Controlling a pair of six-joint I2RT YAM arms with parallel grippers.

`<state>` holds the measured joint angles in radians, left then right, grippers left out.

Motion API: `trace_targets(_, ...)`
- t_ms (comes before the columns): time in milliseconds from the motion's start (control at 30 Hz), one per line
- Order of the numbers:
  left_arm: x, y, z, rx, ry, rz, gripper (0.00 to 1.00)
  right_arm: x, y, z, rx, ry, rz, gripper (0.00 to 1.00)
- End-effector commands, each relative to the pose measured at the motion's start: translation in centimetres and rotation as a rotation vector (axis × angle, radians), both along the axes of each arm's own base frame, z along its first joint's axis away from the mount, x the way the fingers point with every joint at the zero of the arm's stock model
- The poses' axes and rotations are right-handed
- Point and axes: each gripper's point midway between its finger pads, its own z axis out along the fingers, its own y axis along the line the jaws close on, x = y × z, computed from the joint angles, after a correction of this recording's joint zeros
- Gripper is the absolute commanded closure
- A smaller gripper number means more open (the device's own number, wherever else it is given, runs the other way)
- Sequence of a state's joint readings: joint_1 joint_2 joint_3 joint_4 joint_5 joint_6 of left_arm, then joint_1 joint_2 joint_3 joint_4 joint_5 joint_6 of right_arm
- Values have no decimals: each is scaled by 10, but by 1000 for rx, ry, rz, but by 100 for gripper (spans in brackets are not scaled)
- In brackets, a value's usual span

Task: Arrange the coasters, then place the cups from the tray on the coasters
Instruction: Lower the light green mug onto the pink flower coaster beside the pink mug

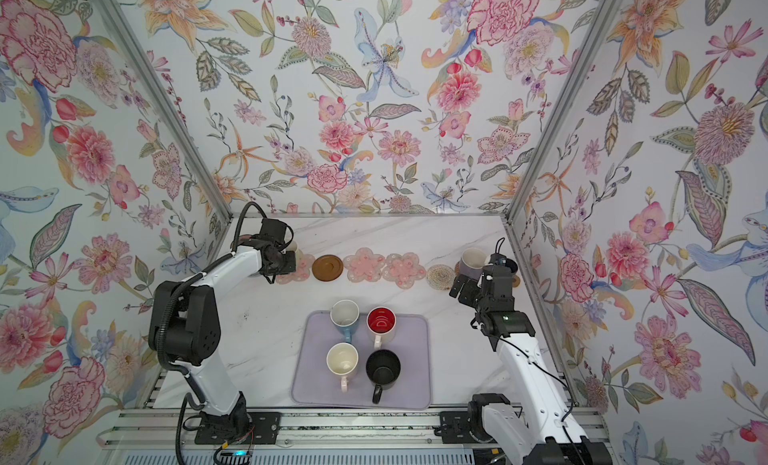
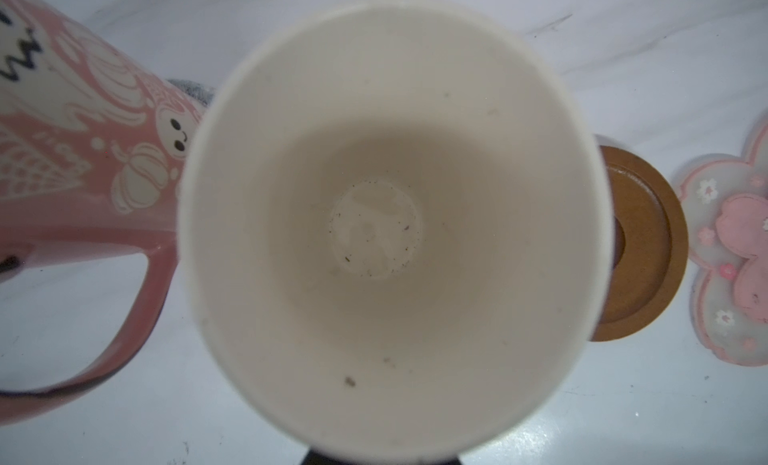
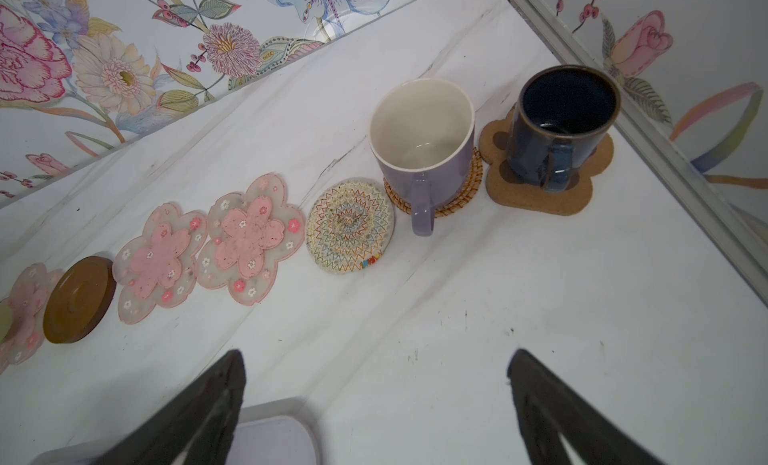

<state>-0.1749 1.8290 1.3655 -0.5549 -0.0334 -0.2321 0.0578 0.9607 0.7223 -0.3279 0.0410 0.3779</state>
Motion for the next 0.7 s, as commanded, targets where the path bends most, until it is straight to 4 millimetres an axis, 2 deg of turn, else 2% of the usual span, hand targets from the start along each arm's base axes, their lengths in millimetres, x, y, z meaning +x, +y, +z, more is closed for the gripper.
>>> trace_targets(0,25,1,20,-10,-91,5,100,-2,2,-2,-10,9,17,1)
trace_targets(667,28,1,11,0,-68,8,100,-3,2,-1,-10,6,16,1)
